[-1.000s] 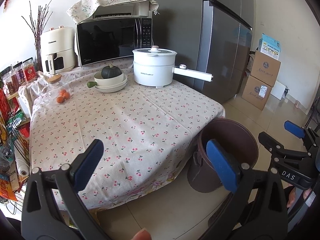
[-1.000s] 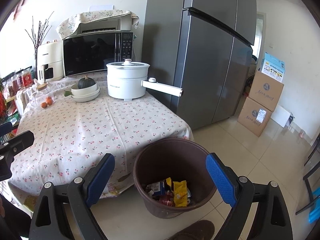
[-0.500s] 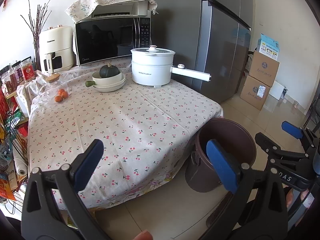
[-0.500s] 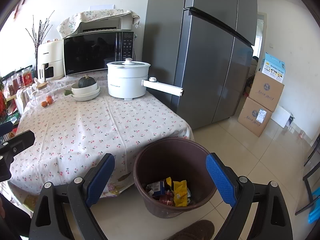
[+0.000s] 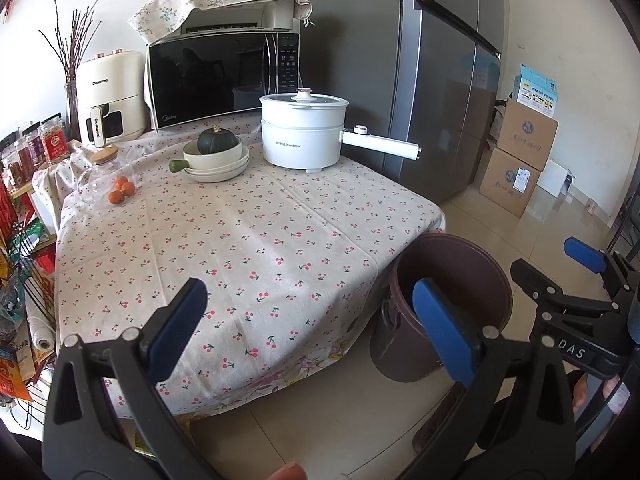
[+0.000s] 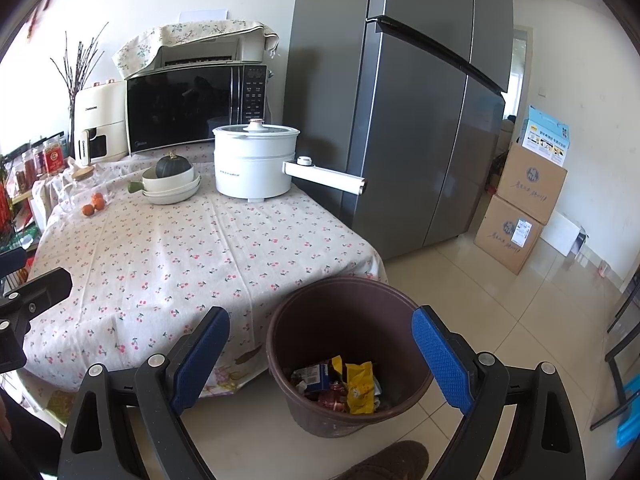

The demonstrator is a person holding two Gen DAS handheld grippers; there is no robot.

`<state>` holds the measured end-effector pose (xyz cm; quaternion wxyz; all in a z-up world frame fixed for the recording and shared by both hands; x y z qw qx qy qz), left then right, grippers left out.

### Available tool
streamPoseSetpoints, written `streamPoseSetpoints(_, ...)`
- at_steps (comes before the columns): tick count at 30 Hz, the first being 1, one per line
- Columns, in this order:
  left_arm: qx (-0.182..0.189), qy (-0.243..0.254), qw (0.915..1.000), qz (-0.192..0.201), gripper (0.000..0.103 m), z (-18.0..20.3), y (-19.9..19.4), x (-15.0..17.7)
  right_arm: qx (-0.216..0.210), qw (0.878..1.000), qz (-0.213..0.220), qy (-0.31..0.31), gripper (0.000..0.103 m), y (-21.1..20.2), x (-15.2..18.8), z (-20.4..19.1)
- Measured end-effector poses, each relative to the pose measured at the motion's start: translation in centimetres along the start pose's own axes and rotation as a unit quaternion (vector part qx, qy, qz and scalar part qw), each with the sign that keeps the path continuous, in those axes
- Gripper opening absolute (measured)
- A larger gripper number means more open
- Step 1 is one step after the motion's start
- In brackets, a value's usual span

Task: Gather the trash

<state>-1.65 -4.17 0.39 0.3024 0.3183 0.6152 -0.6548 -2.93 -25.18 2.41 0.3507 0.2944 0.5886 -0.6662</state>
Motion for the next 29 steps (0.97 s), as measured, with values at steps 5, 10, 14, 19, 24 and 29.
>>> streamPoseSetpoints(5,-0.006,0.001,1.0,-0.003,0.102,0.1,0.2,0.1,0.001,1.0,0.003,0.0,0.094,-0.2,0.1,0.0)
streamPoseSetpoints(10,-0.012,0.001,0.9999,-0.007,0.102,0.0,0.3,0.1,0.0,1.0,0.007,0.004,0.094,-0.3,-0.1,0.1)
streamPoseSetpoints(14,-0.015,0.0,0.9998,-0.01,0.102,-0.1,0.4,0.2,-0.001,1.0,0.009,0.005,0.094,-0.4,-0.1,0.2)
streamPoseSetpoints(19,-0.016,-0.002,0.9998,-0.013,0.102,-0.2,0.6,0.2,-0.002,1.0,0.012,0.007,0.094,-0.5,-0.2,0.2)
streamPoseSetpoints(24,-0.016,-0.004,0.9997,-0.016,0.102,-0.4,0.7,0.3,-0.005,1.0,0.015,0.004,0.094,-0.6,-0.2,-0.1)
streamPoseSetpoints(29,-0.014,-0.018,0.9993,-0.028,0.102,-1.3,0.8,0.3,-0.021,1.0,0.016,-0.001,0.099,-0.5,-0.2,-0.5)
Point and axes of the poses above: each gripper's, at about its wrist camera, not at the fingertips, and y roughly the way its jaws point, z to its right, x to its underside, the point moved 2 cm from there along y, roughly the way its jaws point, and after that the axes turned 2 degrees about -z, right-handed, at the moved point
